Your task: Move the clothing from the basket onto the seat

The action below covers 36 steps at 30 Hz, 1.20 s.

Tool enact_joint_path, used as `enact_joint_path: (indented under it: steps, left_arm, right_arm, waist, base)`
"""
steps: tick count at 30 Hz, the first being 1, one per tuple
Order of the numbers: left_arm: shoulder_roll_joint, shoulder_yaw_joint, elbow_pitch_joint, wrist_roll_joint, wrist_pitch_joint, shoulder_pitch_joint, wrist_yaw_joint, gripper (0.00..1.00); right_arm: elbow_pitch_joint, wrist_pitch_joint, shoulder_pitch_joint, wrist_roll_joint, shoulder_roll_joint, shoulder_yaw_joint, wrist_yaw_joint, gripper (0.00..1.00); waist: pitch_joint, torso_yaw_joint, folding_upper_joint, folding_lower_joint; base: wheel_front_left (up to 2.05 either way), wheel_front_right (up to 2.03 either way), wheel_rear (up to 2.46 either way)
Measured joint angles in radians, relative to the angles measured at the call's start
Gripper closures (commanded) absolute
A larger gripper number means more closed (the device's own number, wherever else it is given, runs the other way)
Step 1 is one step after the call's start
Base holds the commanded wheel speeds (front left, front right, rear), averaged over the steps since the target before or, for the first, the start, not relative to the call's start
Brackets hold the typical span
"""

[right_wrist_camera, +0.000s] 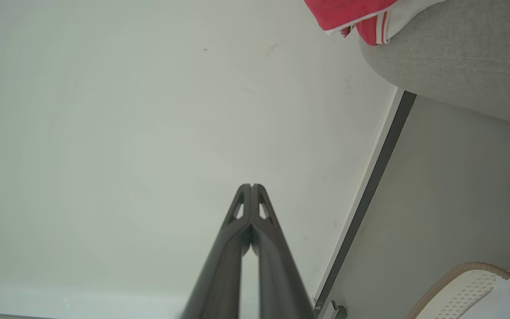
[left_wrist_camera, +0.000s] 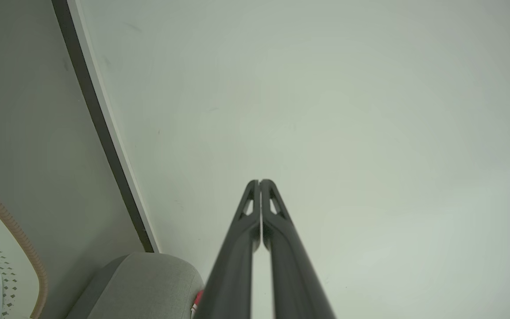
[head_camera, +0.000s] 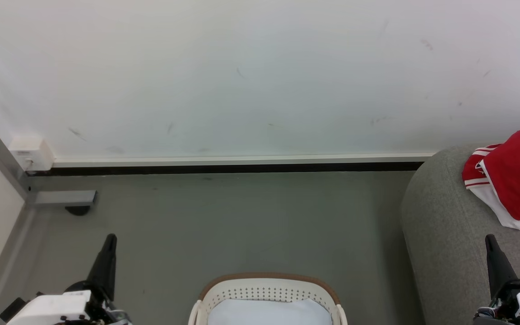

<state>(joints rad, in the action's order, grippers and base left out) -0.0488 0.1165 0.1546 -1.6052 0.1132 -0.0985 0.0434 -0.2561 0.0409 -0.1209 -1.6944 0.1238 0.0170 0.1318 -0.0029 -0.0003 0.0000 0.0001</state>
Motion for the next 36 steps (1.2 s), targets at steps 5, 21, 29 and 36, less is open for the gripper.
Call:
enact_joint_path:
  steps: [5,21,29,36]
  left_arm:
    - [0.000,0.000,0.000,0.000,0.000,0.000,0.000,1.00]
    - [0.000,0.000,0.000,0.000,0.000,0.000,0.000,1.00]
    - [0.000,0.000,0.000,0.000,0.000,0.000,0.000,1.00]
    - [0.000,0.000,0.000,0.000,0.000,0.000,0.000,1.00]
  right_arm:
    - [0.001,-0.007,0.000,-0.005,0.004,-0.006,0.000,1.00]
    - [0.005,-0.029,0.000,-0.033,0.027,-0.035,0.000,1.00]
    - [0.006,-0.034,0.000,-0.041,0.032,-0.043,0.000,1.00]
    - [0.008,-0.043,0.000,-0.051,0.039,-0.053,0.000,1.00]
  waist:
    - [0.000,0.000,0.0000,0.0000]
    - [0.000,0.000,0.0000,0.0000]
    - [0.000,0.000,0.0000,0.0000]
    - [0.000,0.000,0.0000,0.0000]
  base:
    - [0.00,0.00,0.00]
    - [0.00,0.00,0.00]
    - [0.00,0.00,0.00]
    - [0.00,0.00,0.00]
